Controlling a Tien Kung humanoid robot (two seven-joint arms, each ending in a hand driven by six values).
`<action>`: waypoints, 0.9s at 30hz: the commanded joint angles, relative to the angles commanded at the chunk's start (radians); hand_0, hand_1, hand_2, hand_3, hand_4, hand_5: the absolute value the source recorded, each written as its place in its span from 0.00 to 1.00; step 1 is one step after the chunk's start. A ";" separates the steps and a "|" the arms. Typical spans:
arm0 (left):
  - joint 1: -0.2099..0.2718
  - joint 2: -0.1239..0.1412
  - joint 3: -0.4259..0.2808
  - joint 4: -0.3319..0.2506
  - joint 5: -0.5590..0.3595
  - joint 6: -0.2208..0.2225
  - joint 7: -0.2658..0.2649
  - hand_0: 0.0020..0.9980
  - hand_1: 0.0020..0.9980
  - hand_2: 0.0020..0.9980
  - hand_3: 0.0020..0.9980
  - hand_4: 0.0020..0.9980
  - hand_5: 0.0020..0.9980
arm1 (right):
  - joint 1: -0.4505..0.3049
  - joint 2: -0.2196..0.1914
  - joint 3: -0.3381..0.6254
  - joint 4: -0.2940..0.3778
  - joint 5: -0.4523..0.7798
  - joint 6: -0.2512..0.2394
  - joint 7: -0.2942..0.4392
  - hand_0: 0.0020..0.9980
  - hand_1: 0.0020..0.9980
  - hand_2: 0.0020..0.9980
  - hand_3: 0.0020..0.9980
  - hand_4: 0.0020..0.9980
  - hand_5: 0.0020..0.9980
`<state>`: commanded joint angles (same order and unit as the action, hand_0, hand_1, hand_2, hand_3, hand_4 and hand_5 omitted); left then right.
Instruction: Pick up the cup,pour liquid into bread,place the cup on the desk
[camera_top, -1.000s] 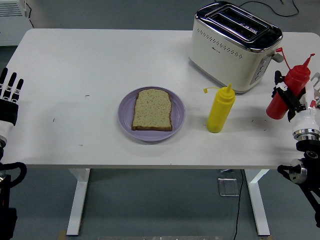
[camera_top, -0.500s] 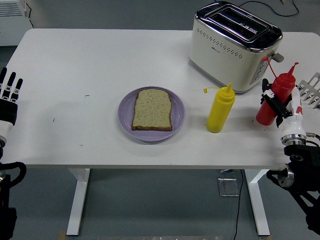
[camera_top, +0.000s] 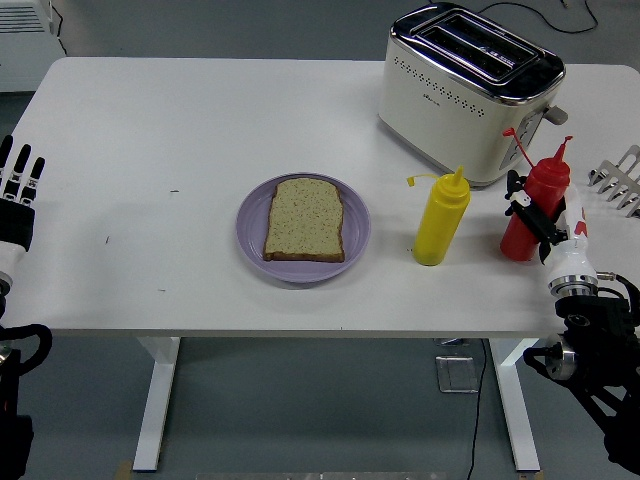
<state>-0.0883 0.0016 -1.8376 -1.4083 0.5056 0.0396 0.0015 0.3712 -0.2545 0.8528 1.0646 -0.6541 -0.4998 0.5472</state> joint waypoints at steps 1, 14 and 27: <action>0.000 0.000 0.000 0.000 0.000 0.000 0.000 0.79 0.74 0.74 0.70 0.55 1.00 | 0.001 0.000 0.001 -0.002 0.000 0.000 0.000 0.28 0.23 0.33 0.36 0.66 0.31; 0.002 -0.001 0.001 0.000 0.000 0.000 0.000 0.79 0.74 0.74 0.70 0.55 1.00 | 0.009 0.008 0.006 -0.028 0.010 0.000 0.011 0.29 0.24 0.34 0.37 0.66 0.31; 0.004 -0.001 0.006 0.000 0.001 0.000 0.000 0.79 0.74 0.74 0.70 0.55 1.00 | 0.027 0.022 0.002 -0.054 0.010 0.005 0.009 0.29 0.25 0.35 0.37 0.66 0.31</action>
<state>-0.0840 0.0009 -1.8312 -1.4080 0.5062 0.0396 0.0011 0.3978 -0.2324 0.8544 1.0109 -0.6445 -0.4946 0.5564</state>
